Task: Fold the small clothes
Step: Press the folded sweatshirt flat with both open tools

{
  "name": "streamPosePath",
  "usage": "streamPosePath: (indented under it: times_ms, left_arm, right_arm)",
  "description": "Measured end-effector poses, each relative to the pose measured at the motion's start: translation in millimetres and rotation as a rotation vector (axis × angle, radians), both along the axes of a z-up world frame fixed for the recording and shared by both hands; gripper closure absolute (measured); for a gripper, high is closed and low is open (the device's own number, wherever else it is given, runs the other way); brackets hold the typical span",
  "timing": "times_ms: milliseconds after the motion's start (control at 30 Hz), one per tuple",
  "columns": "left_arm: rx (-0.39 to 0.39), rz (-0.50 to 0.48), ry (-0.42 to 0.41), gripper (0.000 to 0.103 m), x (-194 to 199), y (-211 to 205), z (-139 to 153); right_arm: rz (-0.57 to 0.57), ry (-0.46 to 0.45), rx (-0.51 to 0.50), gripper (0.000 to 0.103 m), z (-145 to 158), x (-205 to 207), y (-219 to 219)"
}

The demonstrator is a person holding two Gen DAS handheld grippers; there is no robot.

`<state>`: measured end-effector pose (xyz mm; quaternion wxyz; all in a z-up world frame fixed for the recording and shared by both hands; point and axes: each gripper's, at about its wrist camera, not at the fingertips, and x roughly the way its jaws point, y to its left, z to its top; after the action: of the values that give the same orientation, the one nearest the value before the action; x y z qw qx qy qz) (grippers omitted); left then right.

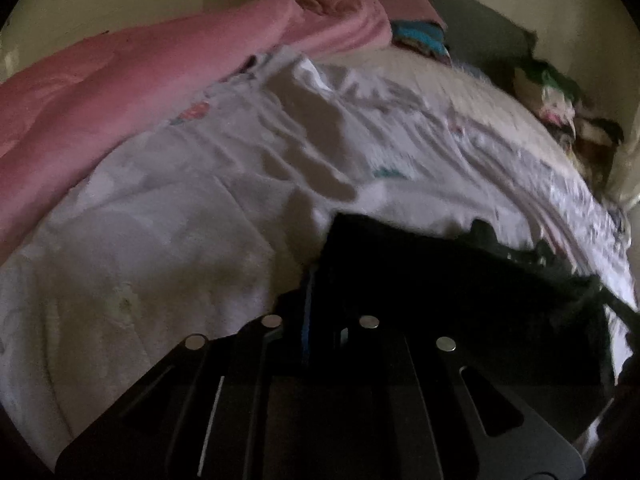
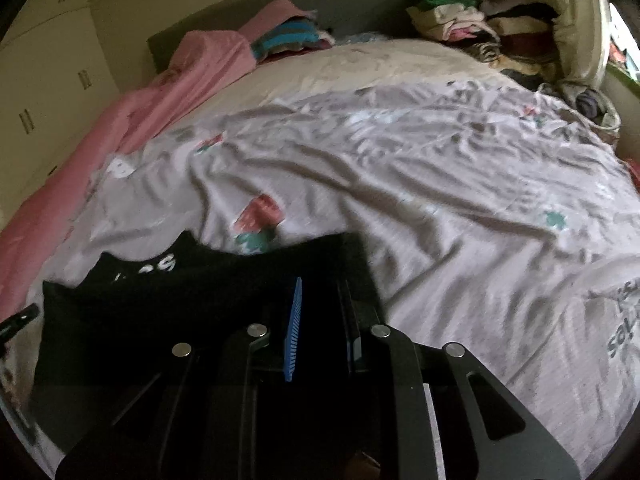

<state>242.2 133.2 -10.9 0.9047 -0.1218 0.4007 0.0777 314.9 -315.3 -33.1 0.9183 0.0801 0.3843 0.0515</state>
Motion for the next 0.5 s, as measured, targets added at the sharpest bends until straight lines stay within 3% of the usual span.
streamPosePath:
  times_ms: [67,133,200,233,367,400,467,500]
  left_arm:
    - [-0.027,0.018,0.004,0.101,-1,10,-2]
    - [-0.052,0.021,0.022,0.100,1,16,-9]
    - [-0.076,0.015,0.037,0.090,2,20,-15]
    - [-0.087,0.005,0.044,0.081,3,19,-18]
    - [-0.115,-0.030,0.053,0.078,7,14,-23]
    - [-0.115,-0.035,0.052,0.079,7,14,-24]
    - [-0.116,-0.056,0.055,0.090,8,10,-26]
    - [-0.118,-0.067,0.054,0.102,8,8,-27]
  right_arm:
    - [-0.016,-0.013,-0.028,0.086,2,-1,-3]
    - [-0.034,-0.021,-0.058,0.079,2,-3,-6]
    - [-0.042,-0.017,-0.071,0.072,1,-4,-11]
    - [-0.039,-0.004,-0.069,0.071,-2,-3,-13]
    - [0.005,0.042,-0.007,0.066,-11,0,-19]
    - [0.016,0.050,0.007,0.066,-13,1,-19]
    - [0.032,0.055,0.018,0.067,-16,1,-16]
    - [0.041,0.052,0.018,0.072,-16,0,-15]
